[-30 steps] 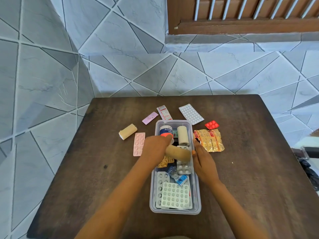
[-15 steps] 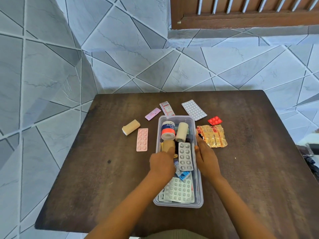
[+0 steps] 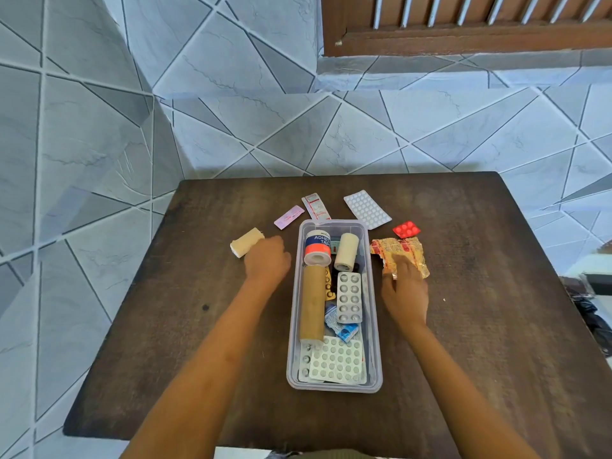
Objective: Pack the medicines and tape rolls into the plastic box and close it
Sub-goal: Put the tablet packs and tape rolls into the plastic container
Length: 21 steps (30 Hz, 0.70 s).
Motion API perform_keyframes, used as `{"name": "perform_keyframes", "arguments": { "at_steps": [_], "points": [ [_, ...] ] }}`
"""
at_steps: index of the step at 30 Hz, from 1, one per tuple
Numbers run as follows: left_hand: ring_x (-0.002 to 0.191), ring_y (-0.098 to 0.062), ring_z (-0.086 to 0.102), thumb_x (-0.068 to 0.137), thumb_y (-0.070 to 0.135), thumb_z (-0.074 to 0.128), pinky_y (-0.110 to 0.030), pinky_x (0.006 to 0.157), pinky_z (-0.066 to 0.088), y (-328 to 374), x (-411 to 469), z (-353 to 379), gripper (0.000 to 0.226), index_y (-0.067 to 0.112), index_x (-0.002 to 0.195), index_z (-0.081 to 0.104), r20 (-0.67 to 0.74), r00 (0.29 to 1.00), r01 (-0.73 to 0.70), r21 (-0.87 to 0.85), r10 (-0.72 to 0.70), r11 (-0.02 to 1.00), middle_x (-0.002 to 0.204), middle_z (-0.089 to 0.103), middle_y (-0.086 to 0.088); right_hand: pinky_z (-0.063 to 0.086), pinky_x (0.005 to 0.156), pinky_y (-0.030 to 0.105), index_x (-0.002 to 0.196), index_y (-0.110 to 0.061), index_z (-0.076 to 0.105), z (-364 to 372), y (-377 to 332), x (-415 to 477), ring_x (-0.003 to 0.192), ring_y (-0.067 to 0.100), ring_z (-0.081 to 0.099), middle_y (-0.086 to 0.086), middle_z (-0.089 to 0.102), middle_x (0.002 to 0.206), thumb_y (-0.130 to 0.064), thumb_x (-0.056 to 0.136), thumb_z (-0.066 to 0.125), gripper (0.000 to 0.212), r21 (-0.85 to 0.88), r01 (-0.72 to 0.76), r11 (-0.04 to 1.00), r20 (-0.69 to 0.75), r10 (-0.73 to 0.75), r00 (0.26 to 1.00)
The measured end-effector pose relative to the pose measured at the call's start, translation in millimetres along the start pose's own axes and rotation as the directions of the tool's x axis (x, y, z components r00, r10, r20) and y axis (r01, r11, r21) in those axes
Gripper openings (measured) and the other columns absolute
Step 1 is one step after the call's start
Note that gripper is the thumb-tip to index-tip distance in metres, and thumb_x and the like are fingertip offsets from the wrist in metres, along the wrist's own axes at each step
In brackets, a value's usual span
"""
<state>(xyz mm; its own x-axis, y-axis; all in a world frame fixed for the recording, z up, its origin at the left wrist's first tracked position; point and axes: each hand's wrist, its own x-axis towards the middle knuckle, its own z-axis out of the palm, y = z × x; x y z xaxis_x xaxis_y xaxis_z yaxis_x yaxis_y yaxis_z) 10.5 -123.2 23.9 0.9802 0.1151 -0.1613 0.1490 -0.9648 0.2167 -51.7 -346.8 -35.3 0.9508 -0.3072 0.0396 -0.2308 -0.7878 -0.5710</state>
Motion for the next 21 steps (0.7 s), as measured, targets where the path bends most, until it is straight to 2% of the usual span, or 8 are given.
{"name": "perform_keyframes", "arguments": {
  "at_steps": [2,4,8,12,15,18,21],
  "points": [
    [0.114,-0.033,0.057,0.091,0.028,0.055,-0.041,0.088,0.051,-9,9,15,0.041,0.009,0.127,0.048,0.074,0.993,0.098,-0.016,-0.096,0.995,0.126,0.057,-0.018,0.024,0.112,0.049,0.142,-0.006,0.026,0,-1,15,0.139,0.036,0.026,0.02,0.03,0.15,-0.025,0.093,0.045,0.056,-0.09,-0.183,0.979,0.044,0.188,0.981],
    [0.122,-0.035,0.05,0.089,0.032,0.057,-0.043,0.095,0.047,-13,14,32,0.056,0.01,0.136,0.036,0.155,0.973,0.181,-0.059,-0.17,0.982,0.134,0.047,-0.02,0.017,0.115,0.049,0.145,-0.006,0.014,2,-1,29,0.142,0.038,0.016,0.024,0.02,0.152,-0.03,0.092,0.047,0.067,-0.096,-0.319,0.943,0.094,0.327,0.94],
    [0.123,-0.035,0.046,0.089,0.029,0.058,-0.043,0.095,0.047,-15,19,51,0.055,0.012,0.137,0.035,0.17,0.964,0.21,-0.032,-0.202,0.977,0.133,0.042,-0.021,0.028,0.11,0.047,0.145,-0.006,0.011,3,1,48,0.135,0.04,0.029,0.025,0.03,0.146,-0.027,0.088,0.056,0.076,-0.136,-0.413,0.9,0.105,0.428,0.898],
    [0.116,-0.036,0.053,0.083,0.028,0.066,-0.043,0.087,0.049,-24,25,51,0.058,0.014,0.131,0.038,0.205,0.939,0.311,-0.163,-0.277,0.936,0.13,0.048,-0.02,0.031,0.106,0.044,0.144,-0.01,0.015,2,4,56,0.13,0.039,0.033,0.024,0.036,0.141,-0.021,0.081,0.065,0.081,-0.223,-0.459,0.86,0.096,0.488,0.867],
    [0.11,-0.035,0.057,0.084,0.019,0.063,-0.04,0.08,0.049,-28,24,49,0.042,0.014,0.122,0.046,0.172,0.944,0.319,-0.267,-0.281,0.909,0.123,0.057,-0.017,0.03,0.105,0.044,0.142,-0.012,0.02,-2,6,61,0.129,0.038,0.033,0.024,0.037,0.14,-0.023,0.077,0.071,0.083,-0.239,-0.511,0.826,0.086,0.542,0.836],
    [0.104,-0.034,0.059,0.086,0.012,0.052,-0.034,0.076,0.046,-27,23,43,0.023,0.014,0.109,0.055,0.089,0.963,0.267,-0.41,-0.252,0.872,0.117,0.062,-0.016,0.03,0.105,0.041,0.136,-0.01,0.029,-6,7,64,0.129,0.035,0.032,0.021,0.037,0.141,-0.022,0.076,0.071,0.075,-0.226,-0.576,0.786,0.123,0.609,0.783],
    [0.099,-0.031,0.061,0.087,0.008,0.051,-0.035,0.079,0.049,-26,22,35,0.012,0.014,0.096,0.056,0.045,0.978,0.198,-0.492,-0.203,0.848,0.111,0.065,-0.015,0.03,0.105,0.04,0.132,-0.007,0.033,-9,5,66,0.13,0.034,0.029,0.02,0.031,0.14,-0.022,0.072,0.075,0.075,-0.196,-0.623,0.758,0.144,0.65,0.746]
  ]
}}
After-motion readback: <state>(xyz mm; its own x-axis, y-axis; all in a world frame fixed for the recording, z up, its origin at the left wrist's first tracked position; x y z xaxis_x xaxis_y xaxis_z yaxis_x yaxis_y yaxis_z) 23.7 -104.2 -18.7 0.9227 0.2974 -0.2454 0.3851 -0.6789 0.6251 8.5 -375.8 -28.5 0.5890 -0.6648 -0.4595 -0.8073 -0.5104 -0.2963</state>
